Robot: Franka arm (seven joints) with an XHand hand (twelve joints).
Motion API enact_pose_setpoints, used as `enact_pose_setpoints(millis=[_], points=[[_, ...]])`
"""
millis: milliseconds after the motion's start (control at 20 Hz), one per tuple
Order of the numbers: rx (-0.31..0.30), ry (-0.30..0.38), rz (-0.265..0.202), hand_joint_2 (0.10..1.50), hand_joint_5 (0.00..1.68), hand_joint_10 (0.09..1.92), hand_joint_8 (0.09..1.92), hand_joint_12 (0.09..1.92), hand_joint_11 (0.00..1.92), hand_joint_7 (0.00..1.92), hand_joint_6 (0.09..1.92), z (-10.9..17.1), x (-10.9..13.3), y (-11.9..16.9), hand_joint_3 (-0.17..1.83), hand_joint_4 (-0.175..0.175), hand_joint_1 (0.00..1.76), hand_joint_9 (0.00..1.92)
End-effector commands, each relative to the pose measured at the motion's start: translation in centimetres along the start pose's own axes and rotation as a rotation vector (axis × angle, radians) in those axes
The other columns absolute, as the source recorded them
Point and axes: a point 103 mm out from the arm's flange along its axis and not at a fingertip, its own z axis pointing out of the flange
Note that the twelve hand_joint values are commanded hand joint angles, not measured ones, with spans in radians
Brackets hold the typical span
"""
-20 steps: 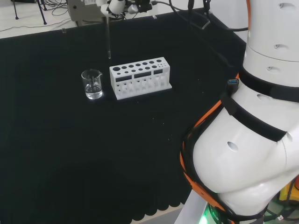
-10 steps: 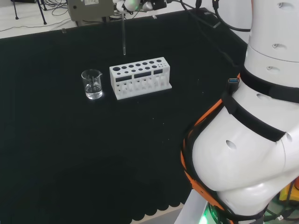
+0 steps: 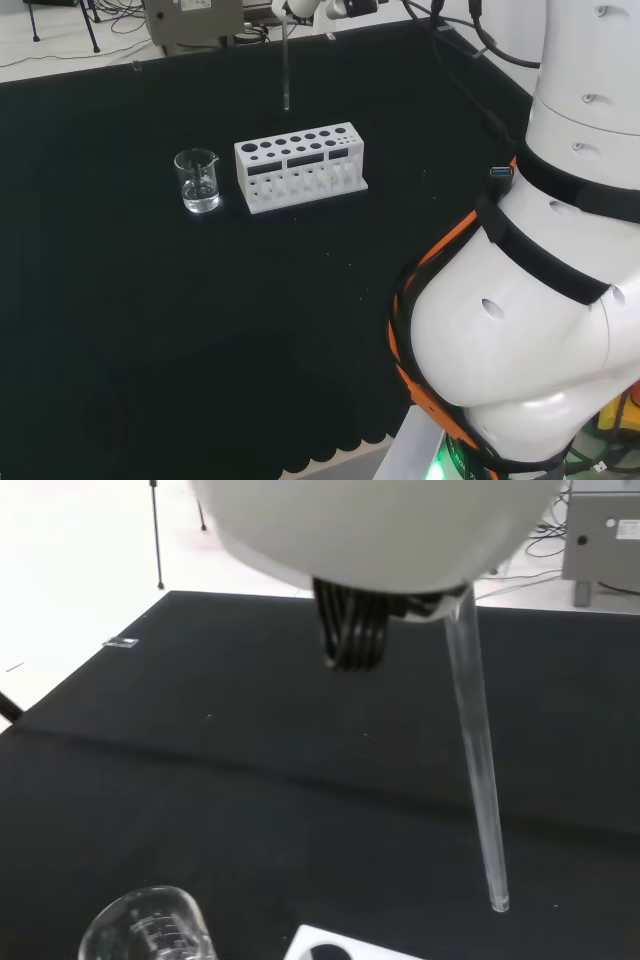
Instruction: Put the glass rod back on the white test tube rack.
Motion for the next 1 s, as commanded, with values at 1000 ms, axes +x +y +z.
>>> enact_pose_setpoints(millis=[1000], points=[[-0.016,-0.057,0.032,0.45,1.28,1.01,1.22,0.85,1.72,1.23,0.69,-3.2,-2.2,-1.4,1.10,-0.175,1.32,1.67]])
